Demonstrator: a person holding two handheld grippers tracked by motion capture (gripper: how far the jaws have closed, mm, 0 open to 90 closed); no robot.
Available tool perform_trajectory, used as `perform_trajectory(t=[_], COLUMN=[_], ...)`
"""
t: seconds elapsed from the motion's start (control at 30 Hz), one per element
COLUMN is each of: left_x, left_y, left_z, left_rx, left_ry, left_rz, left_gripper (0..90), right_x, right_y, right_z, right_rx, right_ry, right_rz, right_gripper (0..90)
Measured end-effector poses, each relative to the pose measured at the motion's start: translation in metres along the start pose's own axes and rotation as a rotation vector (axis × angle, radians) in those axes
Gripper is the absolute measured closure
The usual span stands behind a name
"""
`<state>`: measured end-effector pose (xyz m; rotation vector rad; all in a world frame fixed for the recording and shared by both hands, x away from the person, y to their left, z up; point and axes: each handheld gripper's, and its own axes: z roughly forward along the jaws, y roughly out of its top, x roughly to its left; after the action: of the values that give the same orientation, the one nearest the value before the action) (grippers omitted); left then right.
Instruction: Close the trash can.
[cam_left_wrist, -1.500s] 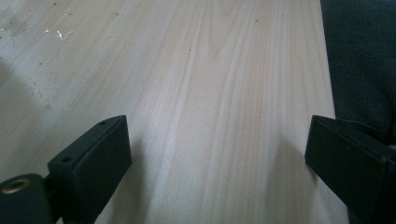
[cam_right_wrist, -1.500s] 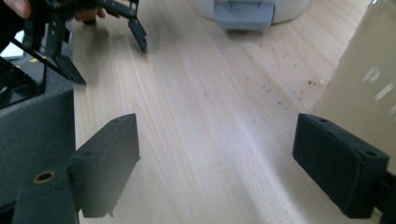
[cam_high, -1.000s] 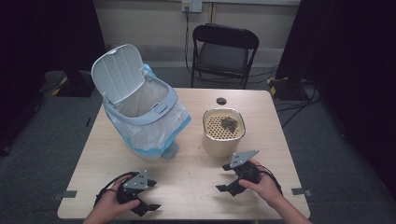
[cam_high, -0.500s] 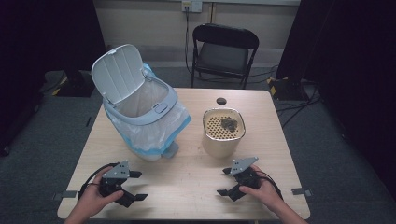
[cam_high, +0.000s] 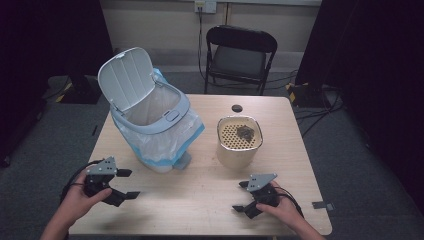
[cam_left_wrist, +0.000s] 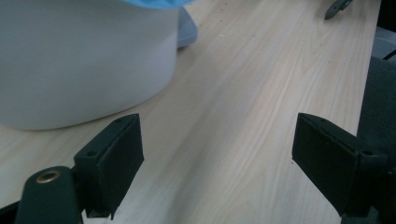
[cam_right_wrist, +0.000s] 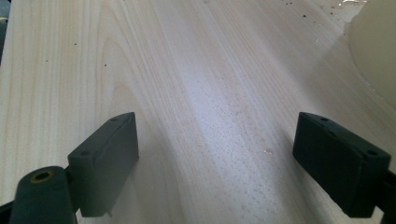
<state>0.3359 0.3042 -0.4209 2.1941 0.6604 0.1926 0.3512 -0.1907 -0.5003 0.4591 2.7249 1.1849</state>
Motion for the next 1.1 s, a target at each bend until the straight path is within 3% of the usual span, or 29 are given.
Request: perform_trajectory(t=[0.27, 0.4, 1.1], left_x=[0.020, 0.026, 0.063], left_y=[0.019, 0.031, 0.083], left_z=[-0.028, -0.037, -0.093], left_rx=[-0.022, -0.002, -0.055], left_ry=[0.061, 0.073, 0.168], left_rz=[-0.025, -0.020, -0.061], left_gripper=[16.1, 16.0, 15.9], right_x=[0.000, 0.000, 0.000], right_y=[0.000, 0.000, 0.000], right_z=[0.000, 0.000, 0.001], right_rx=[0.000, 0.000, -0.001], right_ry=[-0.006, -0.006, -0.004], right_rz=[0.003, 0.003, 0.003], right_gripper=[13.3, 13.3, 13.2])
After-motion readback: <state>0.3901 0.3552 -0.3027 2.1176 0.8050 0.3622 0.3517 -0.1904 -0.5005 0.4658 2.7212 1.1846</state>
